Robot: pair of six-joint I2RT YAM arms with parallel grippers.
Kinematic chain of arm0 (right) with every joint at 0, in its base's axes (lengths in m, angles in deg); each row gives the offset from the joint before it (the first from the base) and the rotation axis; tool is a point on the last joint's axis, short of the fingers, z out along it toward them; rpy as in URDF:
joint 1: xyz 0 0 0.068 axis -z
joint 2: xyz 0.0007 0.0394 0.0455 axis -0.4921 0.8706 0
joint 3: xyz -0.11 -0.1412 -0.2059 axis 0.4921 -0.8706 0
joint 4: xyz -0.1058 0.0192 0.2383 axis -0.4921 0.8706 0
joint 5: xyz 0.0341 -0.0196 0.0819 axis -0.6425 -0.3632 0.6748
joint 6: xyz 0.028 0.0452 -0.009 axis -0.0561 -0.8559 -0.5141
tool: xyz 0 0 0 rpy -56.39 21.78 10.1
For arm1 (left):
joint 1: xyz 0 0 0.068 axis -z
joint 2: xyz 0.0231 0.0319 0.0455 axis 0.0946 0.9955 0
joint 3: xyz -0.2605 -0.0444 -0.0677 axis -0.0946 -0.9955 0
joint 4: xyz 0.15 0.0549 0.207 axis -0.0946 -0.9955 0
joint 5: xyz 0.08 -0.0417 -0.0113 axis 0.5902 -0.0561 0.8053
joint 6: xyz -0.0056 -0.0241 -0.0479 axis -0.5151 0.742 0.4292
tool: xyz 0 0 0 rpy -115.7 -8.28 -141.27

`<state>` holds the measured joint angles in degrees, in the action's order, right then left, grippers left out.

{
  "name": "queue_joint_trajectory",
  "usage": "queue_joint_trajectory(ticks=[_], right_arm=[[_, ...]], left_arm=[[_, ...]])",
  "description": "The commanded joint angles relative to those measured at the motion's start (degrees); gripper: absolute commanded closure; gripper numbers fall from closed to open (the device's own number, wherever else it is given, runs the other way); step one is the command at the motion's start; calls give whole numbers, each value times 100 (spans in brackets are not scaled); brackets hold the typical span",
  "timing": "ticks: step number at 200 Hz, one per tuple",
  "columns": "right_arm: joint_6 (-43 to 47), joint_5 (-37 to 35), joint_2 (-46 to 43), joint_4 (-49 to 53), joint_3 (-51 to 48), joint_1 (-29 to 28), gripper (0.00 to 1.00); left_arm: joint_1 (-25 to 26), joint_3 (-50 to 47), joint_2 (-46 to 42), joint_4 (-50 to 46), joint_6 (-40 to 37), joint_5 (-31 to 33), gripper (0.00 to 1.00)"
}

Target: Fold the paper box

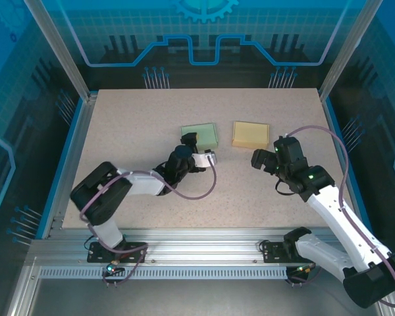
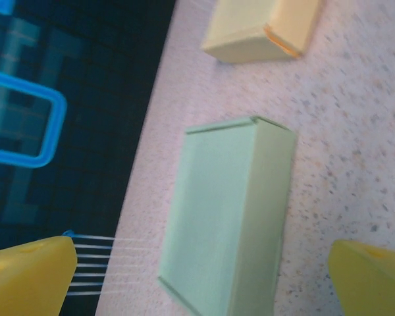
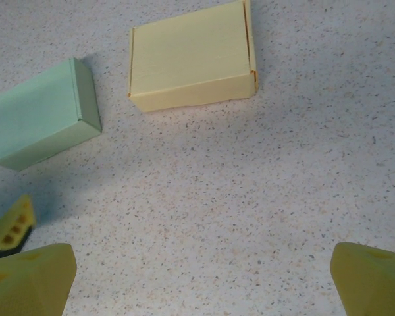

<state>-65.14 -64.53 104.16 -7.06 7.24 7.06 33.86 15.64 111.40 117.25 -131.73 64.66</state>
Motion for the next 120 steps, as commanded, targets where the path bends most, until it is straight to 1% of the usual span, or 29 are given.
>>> queue_joint_trajectory(ticks=[1,14,28,41,57,67,86,103,120], right_arm=[[173,-396,-191,125,10,87,0],[258,-445,-319,10,-63,106,0],[276,-553,-476,-80,-66,147,0],[307,-667,-620,-190,-286,202,0],[523,-764,-797,-501,-482,252,0],[700,-814,-899,-756,-626,280,0],[1026,-830,-1036,-1272,-929,376,0],[1461,-736,-1024,-1769,-1194,471,0],[1988,-502,-903,-2289,-1457,546,0]], left_arm=[[-27,-142,-1047,-24,1489,1033,1],[-78,-209,-1660,-509,2201,1363,1],[-276,-162,-2240,-1445,3077,1659,1],[-538,-142,-2688,-2271,3808,1881,1],[-815,-315,-3245,-2892,4600,2152,1],[-976,-522,-3615,-3140,5021,2179,1],[-1204,-982,-4266,-3334,5540,2177,1],[-1303,-1320,-4736,-3428,5767,2182,1],[-1344,-1550,-5008,-3524,5944,2245,1]])
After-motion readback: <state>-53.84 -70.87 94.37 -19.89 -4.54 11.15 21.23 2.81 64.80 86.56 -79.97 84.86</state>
